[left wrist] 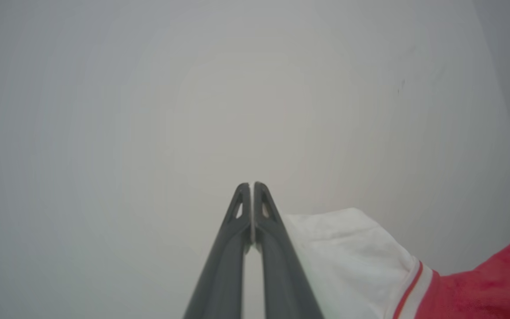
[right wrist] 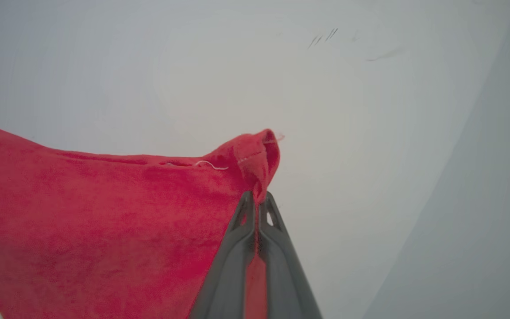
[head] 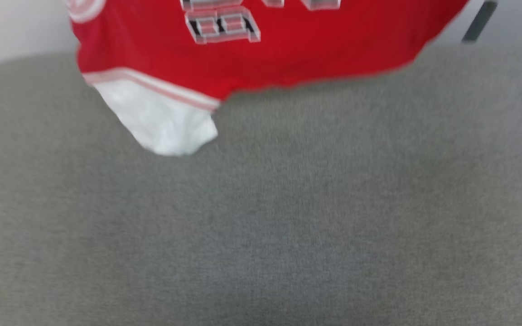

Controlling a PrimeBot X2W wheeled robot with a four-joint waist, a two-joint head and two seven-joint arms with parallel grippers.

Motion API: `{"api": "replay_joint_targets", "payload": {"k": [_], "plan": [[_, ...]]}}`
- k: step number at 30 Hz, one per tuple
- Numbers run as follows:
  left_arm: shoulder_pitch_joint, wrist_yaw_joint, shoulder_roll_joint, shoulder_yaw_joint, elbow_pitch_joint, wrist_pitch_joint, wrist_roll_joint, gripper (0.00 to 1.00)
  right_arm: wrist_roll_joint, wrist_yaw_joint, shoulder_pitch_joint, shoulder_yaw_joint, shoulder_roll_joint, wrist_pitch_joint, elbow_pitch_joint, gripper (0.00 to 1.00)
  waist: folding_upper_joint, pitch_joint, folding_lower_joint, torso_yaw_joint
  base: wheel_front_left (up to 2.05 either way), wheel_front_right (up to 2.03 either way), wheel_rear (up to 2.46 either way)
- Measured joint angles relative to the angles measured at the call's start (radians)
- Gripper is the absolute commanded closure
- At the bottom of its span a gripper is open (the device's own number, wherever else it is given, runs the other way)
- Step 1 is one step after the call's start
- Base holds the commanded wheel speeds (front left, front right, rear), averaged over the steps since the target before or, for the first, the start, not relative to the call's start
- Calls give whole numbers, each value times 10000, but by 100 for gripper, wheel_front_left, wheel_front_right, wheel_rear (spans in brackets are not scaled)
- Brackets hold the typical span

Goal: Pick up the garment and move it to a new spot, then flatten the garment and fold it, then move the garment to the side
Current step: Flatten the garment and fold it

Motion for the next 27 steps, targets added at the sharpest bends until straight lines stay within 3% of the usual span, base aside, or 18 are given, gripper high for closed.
{"api": "replay_joint_targets", "payload": {"k": [8,14,20,27], "plan": [[-2289,263,29,-50,48,-1331,635,100,-1080,0,-1714,-715,104,-1893,732,100,0,1872,0,-157,0,0,0],[-3376,247,-198,94,-199,-1655,842,100,-2096,0,-2733,-1379,-109,-2311,825,100,0,3487,0,-194,0,0,0],[-3451,261,-255,510,-930,-1720,1080,100,-3152,0,-2697,-2276,-73,-2328,345,100,0,5096,0,-111,0,0,0],[-2305,349,-433,999,-1237,-1720,1335,100,-4316,0,-1958,-3043,357,-2328,410,100,0,6599,0,76,0,0,0]]}}
